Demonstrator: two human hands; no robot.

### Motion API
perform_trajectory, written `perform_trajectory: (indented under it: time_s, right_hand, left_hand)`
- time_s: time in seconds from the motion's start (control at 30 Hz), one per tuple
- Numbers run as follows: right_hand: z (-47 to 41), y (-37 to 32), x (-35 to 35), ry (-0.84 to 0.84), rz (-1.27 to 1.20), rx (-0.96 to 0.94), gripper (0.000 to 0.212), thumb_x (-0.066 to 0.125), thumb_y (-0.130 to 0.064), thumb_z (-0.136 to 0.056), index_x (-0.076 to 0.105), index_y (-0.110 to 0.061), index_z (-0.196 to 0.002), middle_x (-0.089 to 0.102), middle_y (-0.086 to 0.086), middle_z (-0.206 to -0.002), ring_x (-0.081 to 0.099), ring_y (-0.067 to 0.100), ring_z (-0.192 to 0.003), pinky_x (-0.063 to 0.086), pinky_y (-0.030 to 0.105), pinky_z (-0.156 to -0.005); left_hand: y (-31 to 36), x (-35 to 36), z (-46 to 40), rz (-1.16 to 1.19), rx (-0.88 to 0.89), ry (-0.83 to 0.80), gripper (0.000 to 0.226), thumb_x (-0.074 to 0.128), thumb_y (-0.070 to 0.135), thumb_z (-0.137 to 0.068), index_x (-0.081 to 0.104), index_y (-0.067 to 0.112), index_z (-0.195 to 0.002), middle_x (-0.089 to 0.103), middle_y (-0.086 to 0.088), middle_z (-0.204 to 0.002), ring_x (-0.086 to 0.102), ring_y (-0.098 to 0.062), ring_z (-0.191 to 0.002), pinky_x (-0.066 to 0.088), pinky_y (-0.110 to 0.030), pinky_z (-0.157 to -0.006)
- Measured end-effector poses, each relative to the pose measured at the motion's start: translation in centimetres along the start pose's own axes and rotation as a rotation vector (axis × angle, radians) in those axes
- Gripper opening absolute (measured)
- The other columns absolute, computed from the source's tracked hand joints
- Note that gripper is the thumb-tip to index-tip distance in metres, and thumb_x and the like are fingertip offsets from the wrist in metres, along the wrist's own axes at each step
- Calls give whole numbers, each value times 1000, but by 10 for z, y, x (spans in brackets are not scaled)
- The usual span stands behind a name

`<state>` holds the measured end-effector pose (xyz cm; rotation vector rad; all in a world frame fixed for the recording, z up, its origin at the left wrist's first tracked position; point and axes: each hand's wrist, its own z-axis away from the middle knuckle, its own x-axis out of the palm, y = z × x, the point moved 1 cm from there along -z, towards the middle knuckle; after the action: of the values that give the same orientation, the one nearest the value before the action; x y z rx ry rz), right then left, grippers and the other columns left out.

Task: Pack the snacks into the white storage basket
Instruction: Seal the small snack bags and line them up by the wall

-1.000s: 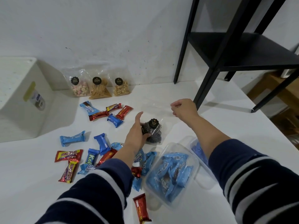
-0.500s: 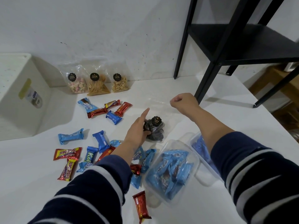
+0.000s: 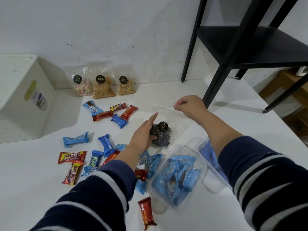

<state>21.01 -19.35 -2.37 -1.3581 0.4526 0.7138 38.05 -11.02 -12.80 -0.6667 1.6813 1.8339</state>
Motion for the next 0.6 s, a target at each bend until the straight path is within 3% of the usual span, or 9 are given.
perform_trajectory:
  time_s: [0.23, 0.4, 0.6]
  right_hand:
    - [2, 1, 3, -31, -62, 4, 9, 63, -22, -86, 68, -16, -90, 60, -6, -84, 57, 15, -83, 44, 24, -68]
    - [5, 5, 3, 29, -74, 2, 5, 65, -20, -86, 67, -19, -81, 55, -13, -71, 56, 14, -77, 41, 21, -60]
    - [8, 8, 0, 26, -88, -2, 7, 63, -26, -86, 67, -19, -87, 56, -12, -74, 56, 13, -78, 42, 21, -64]
  left_hand:
    - [5, -10, 0, -59, 58, 15, 95, 60, -7, -82, 17, 48, -146, 53, 3, -125, 56, -18, -107, 48, -34, -91]
    - [10, -14, 1, -109, 78, -10, 94, 57, -10, -83, 17, 49, -146, 53, 3, -126, 56, -16, -104, 43, -28, -85]
    - [16, -16, 1, -153, 94, -21, 95, 58, -8, -84, 14, 49, -146, 53, 2, -126, 55, -21, -111, 48, -36, -90]
